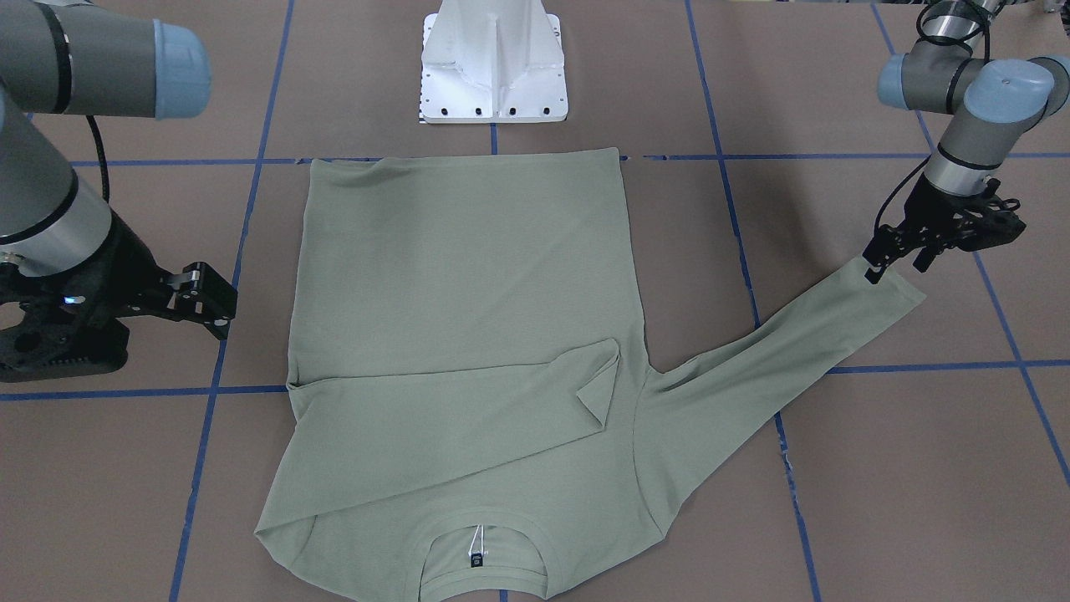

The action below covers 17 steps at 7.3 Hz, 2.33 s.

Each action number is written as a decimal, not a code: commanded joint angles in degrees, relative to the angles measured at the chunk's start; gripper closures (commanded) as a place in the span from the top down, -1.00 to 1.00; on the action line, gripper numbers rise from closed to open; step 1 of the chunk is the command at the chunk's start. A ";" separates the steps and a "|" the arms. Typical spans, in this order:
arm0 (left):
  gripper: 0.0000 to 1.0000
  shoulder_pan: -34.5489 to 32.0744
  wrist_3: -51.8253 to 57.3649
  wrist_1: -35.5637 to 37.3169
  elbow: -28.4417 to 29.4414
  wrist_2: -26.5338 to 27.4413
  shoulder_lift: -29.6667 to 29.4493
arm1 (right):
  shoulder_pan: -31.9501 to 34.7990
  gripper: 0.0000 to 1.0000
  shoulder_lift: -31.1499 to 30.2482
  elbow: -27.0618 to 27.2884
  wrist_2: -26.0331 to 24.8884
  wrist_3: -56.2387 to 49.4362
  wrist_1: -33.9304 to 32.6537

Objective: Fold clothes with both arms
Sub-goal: 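Raise the right gripper away while the left gripper reaches the other cuff, then grasp the cuff of the sleeve nearest the left gripper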

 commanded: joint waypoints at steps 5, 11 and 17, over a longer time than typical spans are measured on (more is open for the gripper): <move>0.85 1.96 0.10 0.14 1.80 3.56 0.93 | 0.24 1.00 -1.10 0.74 0.63 -0.30 0.33; -0.04 2.14 0.28 0.14 1.64 3.67 0.93 | 0.15 1.00 -0.66 0.74 0.80 -0.21 0.33; -1.00 2.14 0.10 0.58 -0.99 3.49 1.19 | 0.24 1.00 -1.01 0.74 0.80 -0.30 0.33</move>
